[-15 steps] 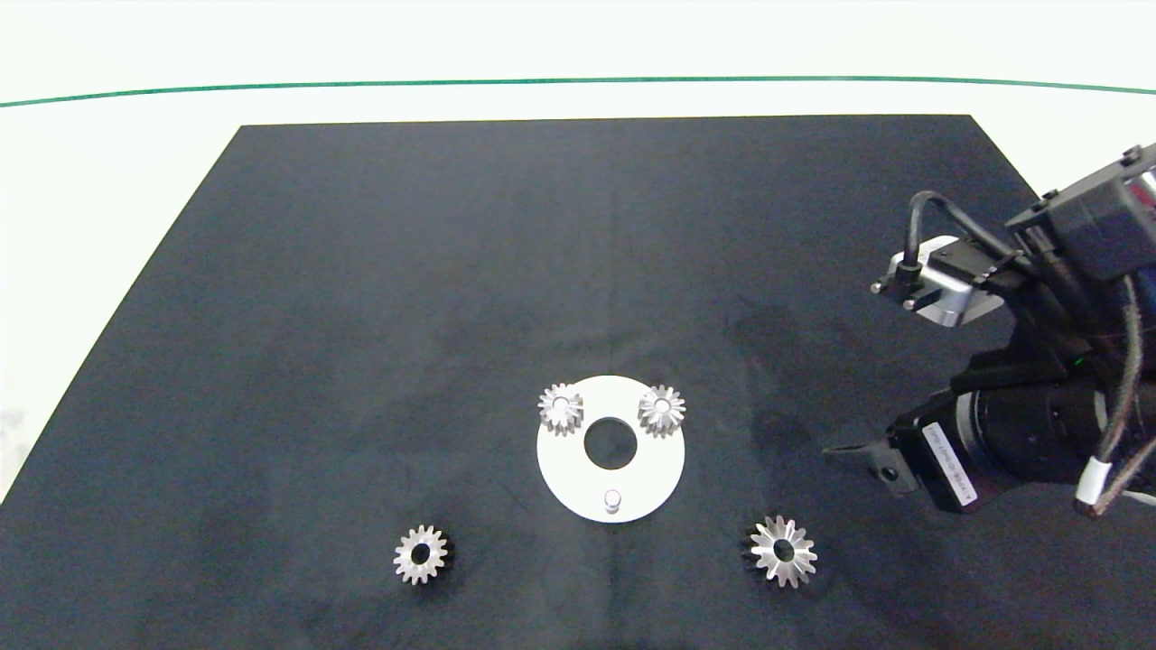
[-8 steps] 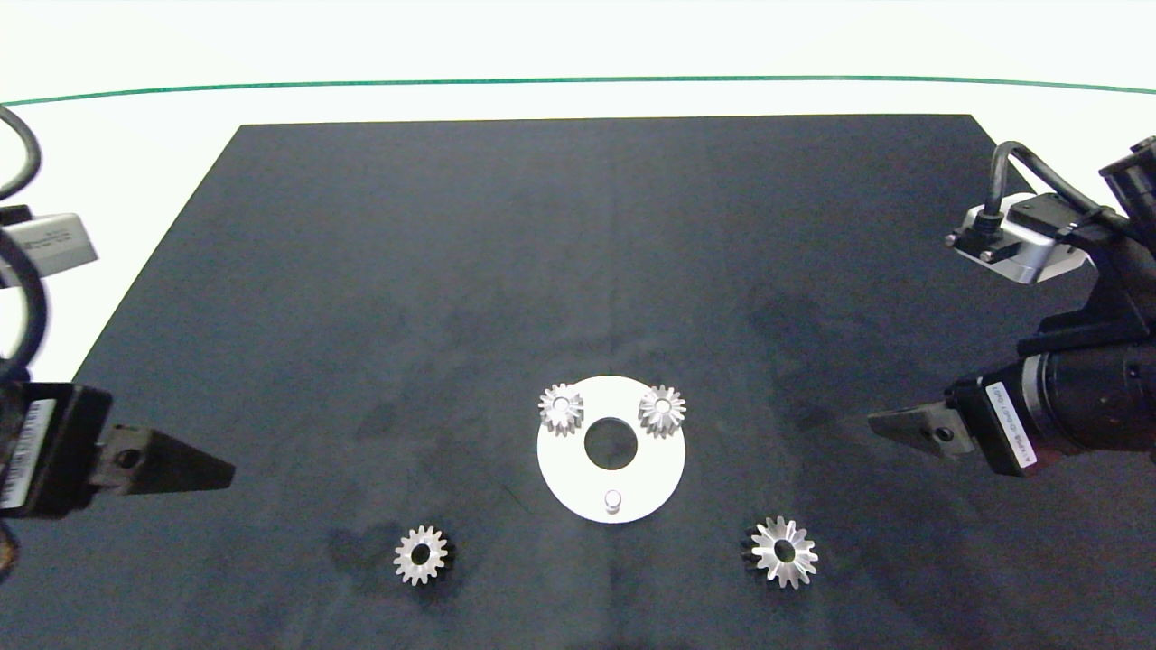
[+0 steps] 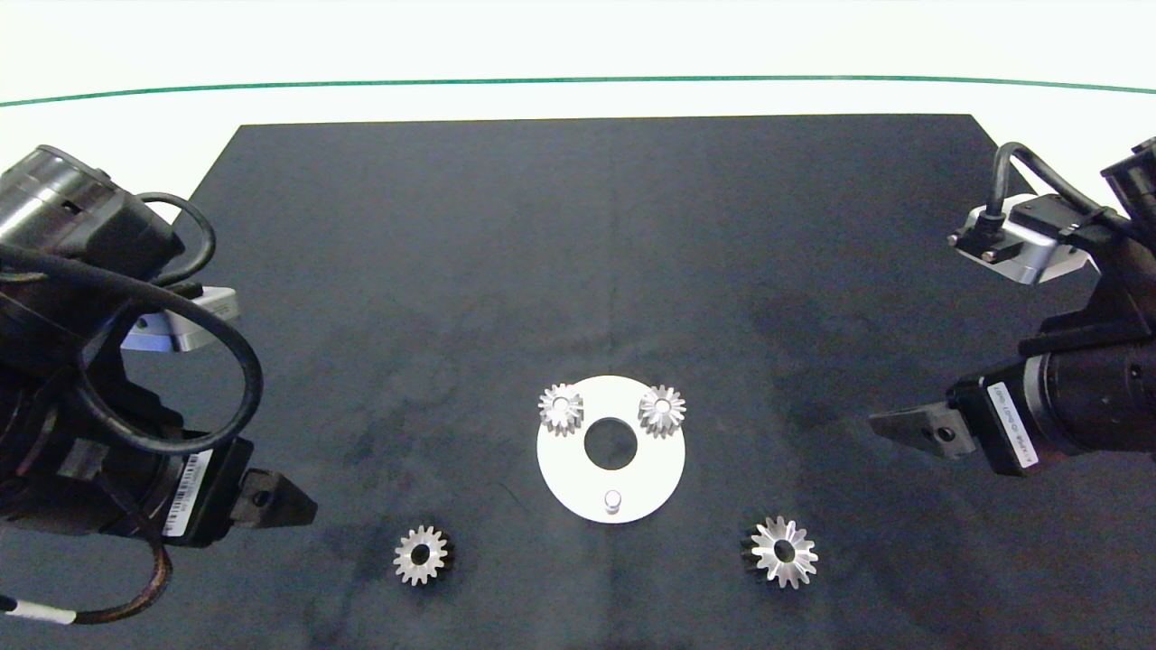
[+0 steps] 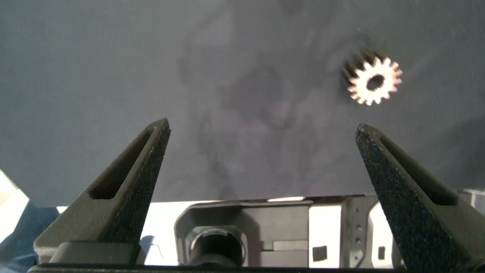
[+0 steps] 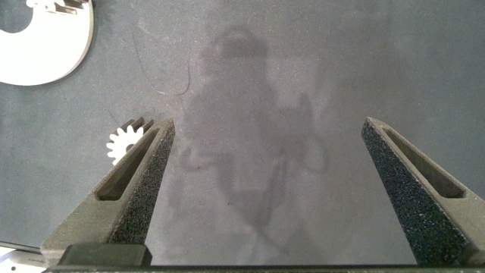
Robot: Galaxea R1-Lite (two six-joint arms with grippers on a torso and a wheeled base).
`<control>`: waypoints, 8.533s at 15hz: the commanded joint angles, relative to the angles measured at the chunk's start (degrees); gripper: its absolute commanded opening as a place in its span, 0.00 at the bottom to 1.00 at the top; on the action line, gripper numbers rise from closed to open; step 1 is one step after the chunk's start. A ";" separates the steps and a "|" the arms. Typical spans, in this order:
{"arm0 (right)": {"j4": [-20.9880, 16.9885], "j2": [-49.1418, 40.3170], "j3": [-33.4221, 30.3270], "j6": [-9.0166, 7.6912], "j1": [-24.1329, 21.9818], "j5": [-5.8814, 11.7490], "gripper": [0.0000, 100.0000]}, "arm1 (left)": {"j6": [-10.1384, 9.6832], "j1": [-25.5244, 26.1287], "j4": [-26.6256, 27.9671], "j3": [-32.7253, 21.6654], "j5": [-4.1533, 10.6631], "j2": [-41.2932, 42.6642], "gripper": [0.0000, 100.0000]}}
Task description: Remove an incorrectly installed larger gear and replace it with the correct smaller gear
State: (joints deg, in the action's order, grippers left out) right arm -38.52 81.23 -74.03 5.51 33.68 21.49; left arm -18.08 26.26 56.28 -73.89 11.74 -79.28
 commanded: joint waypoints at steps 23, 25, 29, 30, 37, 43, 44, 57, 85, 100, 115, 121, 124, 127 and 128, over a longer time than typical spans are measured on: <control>-0.06 -0.19 0.03 -0.06 -0.02 -2.51 1.00 | -22.88 20.94 -12.60 5.77 10.58 -13.89 1.00; -0.06 -0.19 0.12 -0.06 -0.02 -2.51 1.00 | -22.88 21.03 -13.13 6.04 10.58 -14.24 1.00; -0.06 -0.19 0.29 -0.06 -0.02 -2.51 1.00 | -21.82 19.71 -17.96 9.11 10.50 -14.59 1.00; -0.06 -0.19 0.38 -0.06 -0.02 -2.68 1.00 | -21.56 19.18 -18.75 9.46 10.50 -14.94 1.00; 0.03 -0.19 0.64 -0.15 -0.02 -3.65 1.00 | -19.36 16.90 -21.22 11.92 10.50 -15.65 1.00; 0.11 0.25 0.91 -0.15 -0.02 -3.65 1.00 | -19.45 16.90 -24.56 15.00 9.27 -15.21 1.00; 0.11 0.25 0.91 -0.15 -0.02 -3.65 1.00 | -19.45 16.90 -24.64 15.00 7.24 -15.12 1.00; 0.11 0.16 1.00 -0.15 -0.02 -3.83 1.00 | -19.19 15.93 -27.37 16.32 6.28 -15.12 0.76; 0.11 0.34 1.08 -0.06 -0.02 -4.88 1.00 | -19.36 15.49 -28.42 16.58 6.37 -15.38 0.19; 0.03 -0.45 0.56 -0.59 -0.02 -7.25 1.00 | -11.54 16.72 -26.40 7.71 6.28 -14.24 0.07; -0.33 -6.08 0.38 -12.89 -25.86 -19.65 1.00 | -5.56 28.15 -11.90 -15.85 8.04 -26.72 0.07; -0.41 -6.34 0.38 -13.07 -25.86 -19.82 1.00 | -5.74 30.26 -5.57 -23.67 9.27 -32.52 0.07; -0.50 -6.43 0.12 -13.51 -26.56 -20.35 1.00 | -5.83 30.34 -5.40 -24.37 9.35 -32.96 0.07; -0.50 -6.43 0.03 -13.60 -27.97 -20.35 1.00 | -5.92 30.52 -5.40 -26.13 9.44 -34.46 0.07; -0.41 -6.43 -0.06 -13.68 -28.58 -20.53 1.00 | -5.92 30.78 -5.40 -26.84 9.44 -34.72 0.07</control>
State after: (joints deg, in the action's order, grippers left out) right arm -38.80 74.84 -74.03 -8.20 5.64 0.94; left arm -23.84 56.83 50.58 -100.08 21.05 -113.23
